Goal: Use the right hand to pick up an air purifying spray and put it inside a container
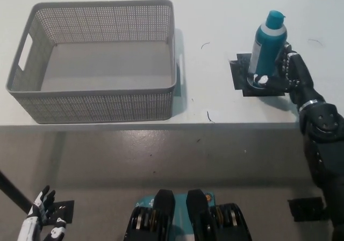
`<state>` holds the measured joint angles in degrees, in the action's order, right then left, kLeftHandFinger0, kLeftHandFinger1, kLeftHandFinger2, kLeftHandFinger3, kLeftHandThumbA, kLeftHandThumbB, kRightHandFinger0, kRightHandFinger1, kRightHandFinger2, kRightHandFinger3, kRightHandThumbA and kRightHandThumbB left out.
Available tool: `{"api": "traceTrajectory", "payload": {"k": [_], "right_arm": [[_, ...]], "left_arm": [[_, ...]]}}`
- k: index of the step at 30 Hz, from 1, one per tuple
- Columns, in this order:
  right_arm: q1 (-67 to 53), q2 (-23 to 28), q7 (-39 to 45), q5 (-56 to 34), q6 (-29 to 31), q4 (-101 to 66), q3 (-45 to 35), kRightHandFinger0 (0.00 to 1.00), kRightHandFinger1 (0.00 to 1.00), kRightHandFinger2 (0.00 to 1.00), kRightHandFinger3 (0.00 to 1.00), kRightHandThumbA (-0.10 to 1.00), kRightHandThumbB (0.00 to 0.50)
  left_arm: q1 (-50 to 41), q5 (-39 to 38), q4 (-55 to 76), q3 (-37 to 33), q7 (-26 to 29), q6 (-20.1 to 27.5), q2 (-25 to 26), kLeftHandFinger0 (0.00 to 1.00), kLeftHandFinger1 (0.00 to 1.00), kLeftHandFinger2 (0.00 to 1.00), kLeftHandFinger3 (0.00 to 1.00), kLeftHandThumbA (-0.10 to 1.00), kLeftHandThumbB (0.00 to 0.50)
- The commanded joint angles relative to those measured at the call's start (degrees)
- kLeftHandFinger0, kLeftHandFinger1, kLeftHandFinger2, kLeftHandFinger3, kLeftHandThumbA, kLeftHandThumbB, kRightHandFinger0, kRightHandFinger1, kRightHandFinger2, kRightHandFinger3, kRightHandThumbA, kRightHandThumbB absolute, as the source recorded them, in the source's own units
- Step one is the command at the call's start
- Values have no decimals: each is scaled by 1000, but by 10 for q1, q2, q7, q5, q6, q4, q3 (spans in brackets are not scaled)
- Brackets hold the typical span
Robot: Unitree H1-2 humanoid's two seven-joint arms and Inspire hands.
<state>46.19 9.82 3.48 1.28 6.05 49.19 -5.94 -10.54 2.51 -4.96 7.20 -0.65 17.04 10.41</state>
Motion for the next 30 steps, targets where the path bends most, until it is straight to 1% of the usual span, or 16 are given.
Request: {"api": "traceTrajectory", "payload": {"k": [1, 3, 6, 7, 8, 9, 10, 11, 13, 14, 16, 21, 24, 26, 28, 30], "right_arm": [[65, -9, -16, -26, 73, 53, -13, 1000, 1000, 1000, 1000, 908, 500], [83, -14, -18, -36, 73, 80, -21, 1000, 1000, 1000, 1000, 881, 500], [116, -13, -25, -42, 93, 133, -32, 1000, 1000, 1000, 1000, 845, 500], [123, -14, -44, -40, 104, 141, -36, 1000, 1000, 1000, 1000, 678, 467], [131, -16, -63, -40, 116, 151, -41, 1000, 1000, 1000, 1000, 635, 474], [142, -27, -121, -51, 133, 159, -65, 1000, 1000, 1000, 1000, 179, 438], [149, -30, -152, -47, 145, 171, -70, 1000, 1000, 998, 960, -44, 393], [157, -36, -216, -30, 169, 186, -71, 800, 705, 671, 680, -98, 361], [167, -42, -213, -39, 187, 193, -79, 601, 488, 481, 535, -100, 362], [171, -46, -210, -42, 193, 189, -81, 560, 469, 480, 543, -100, 374], [176, -52, -215, -43, 202, 182, -85, 500, 445, 458, 501, -100, 365], [164, -52, -235, -40, 207, 167, -89, 550, 475, 467, 483, -100, 382], [150, -55, -239, -44, 199, 122, -97, 502, 429, 434, 455, -100, 404], [148, -53, -249, -27, 183, 82, -90, 582, 423, 411, 441, -100, 410], [153, -50, -238, -23, 185, 43, -83, 506, 378, 393, 422, -100, 412], [158, -47, -254, 7, 159, -8, -65, 454, 363, 397, 440, -100, 423]], "left_arm": [[-1, -7, 19, 5, -3, -3, 12, 1000, 1000, 1000, 1000, 249, 354], [0, -15, 21, 3, -7, -9, 9, 1000, 1000, 1000, 1000, 214, 411], [14, -26, 18, 0, -13, -17, 6, 1000, 1000, 1000, 1000, 149, 436], [20, -26, 17, -2, -16, -21, 7, 1000, 1000, 1000, 1000, 90, 434], [25, -29, 16, -4, -19, -25, 8, 1000, 1000, 1000, 1000, 79, 431], [26, -31, 15, -7, -22, -28, 7, 1000, 1000, 1000, 1000, 38, 438], [26, -30, 15, -9, -24, -29, 7, 1000, 1000, 1000, 1000, 47, 442], [21, -25, 17, -14, -28, -27, 10, 1000, 1000, 1000, 1000, 44, 442], [22, -28, 21, -14, -32, -29, 13, 1000, 1000, 1000, 1000, -28, 452], [23, -30, 21, -12, -32, -31, 13, 1000, 1000, 1000, 1000, -72, 457], [27, -26, 13, -12, -28, -29, 11, 1000, 1000, 1000, 1000, -83, 477], [26, -29, 13, -13, -36, -36, 15, 1000, 1000, 1000, 1000, -49, 472], [15, -18, 19, -14, -34, -38, 18, 1000, 1000, 1000, 1000, 22, 450], [13, -21, 20, -14, -36, -36, 18, 1000, 1000, 1000, 1000, 42, 441], [13, -20, 18, -12, -35, -36, 18, 1000, 1000, 1000, 1000, 119, 435], [14, -17, 15, -11, -33, -37, 18, 1000, 1000, 1000, 1000, 188, 435]]}}
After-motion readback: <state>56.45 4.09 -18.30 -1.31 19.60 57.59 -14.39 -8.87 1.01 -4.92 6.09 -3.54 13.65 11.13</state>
